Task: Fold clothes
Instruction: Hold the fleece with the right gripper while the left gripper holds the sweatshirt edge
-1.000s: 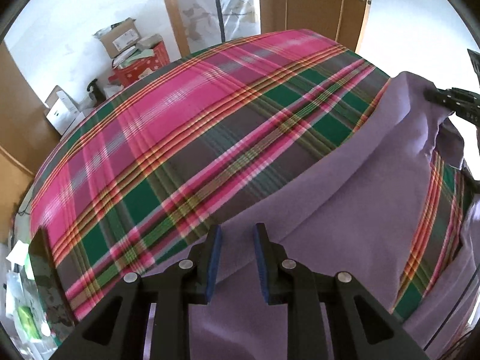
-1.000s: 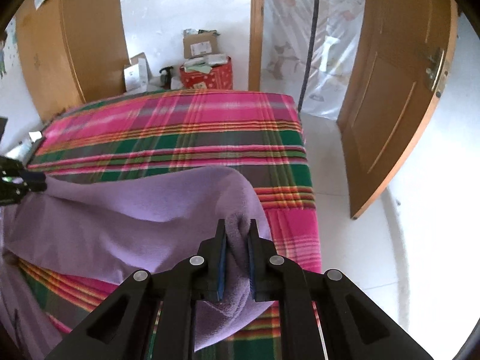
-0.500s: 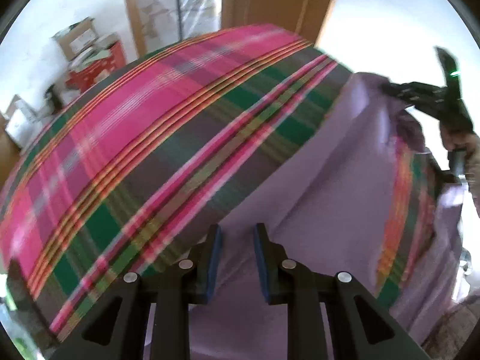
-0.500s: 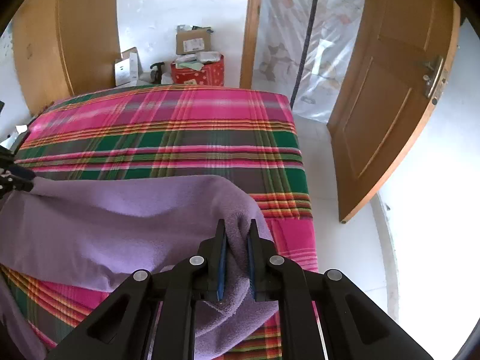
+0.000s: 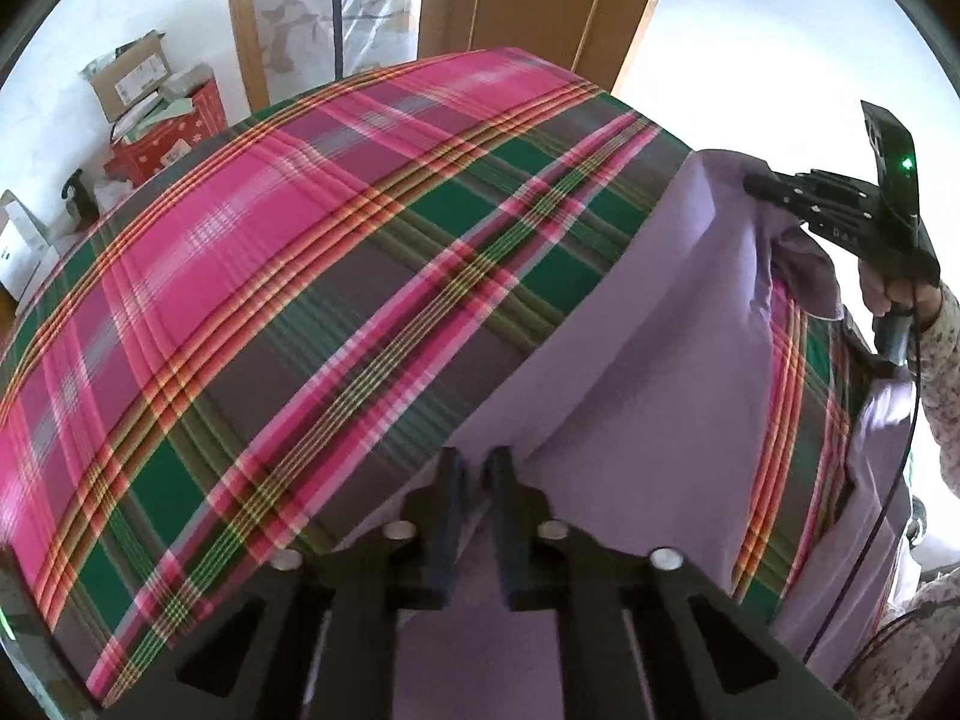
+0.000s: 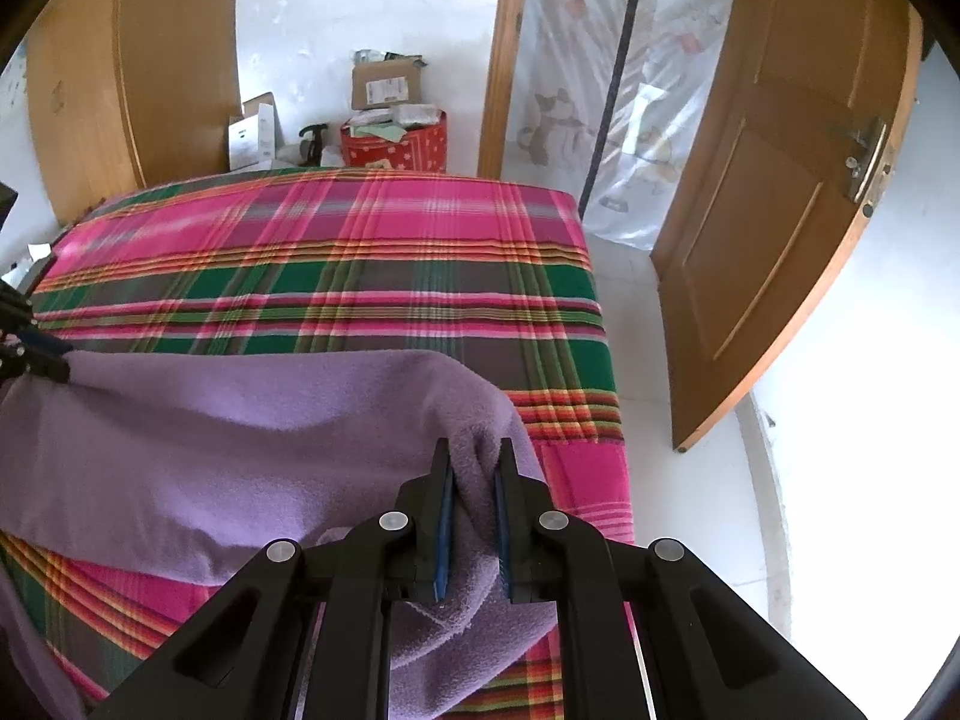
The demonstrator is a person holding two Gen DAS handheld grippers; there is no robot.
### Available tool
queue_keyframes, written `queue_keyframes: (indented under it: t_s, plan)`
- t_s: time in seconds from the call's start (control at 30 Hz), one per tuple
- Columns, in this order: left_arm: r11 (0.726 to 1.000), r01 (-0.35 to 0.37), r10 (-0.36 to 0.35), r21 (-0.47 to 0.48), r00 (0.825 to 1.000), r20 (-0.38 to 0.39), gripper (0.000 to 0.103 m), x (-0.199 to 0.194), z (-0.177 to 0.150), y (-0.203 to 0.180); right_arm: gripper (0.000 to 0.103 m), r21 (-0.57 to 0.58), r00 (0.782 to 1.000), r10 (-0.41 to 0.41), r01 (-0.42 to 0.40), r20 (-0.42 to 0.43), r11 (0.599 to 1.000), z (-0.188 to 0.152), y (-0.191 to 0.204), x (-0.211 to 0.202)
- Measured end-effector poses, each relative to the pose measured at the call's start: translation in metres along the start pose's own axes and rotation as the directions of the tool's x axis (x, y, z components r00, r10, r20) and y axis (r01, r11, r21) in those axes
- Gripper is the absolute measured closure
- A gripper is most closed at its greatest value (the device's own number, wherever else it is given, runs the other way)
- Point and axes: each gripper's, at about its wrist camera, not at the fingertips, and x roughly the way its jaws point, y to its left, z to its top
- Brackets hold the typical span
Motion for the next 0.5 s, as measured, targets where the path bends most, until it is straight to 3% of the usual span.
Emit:
queue_keyframes:
  t_s: [0.17, 0.5]
  plan:
    - [0.999, -0.042, 0.042, -0.021, 0.999, 0.026, 0.099, -0.001, 0.003, -0.003, 0.091, -0.004, 0.999, -0.018, 0.018, 0.028, 1.0, 0.003, -0.001, -0.005]
    - [0.992, -0.042, 0.05, -0.116, 0.996, 0.069, 0.099, 0.003, 0.014, 0.012, 0.091, -0.05, 0.993, -0.099, 0.102, 0.061, 0.994, 0.016, 0.002, -0.003]
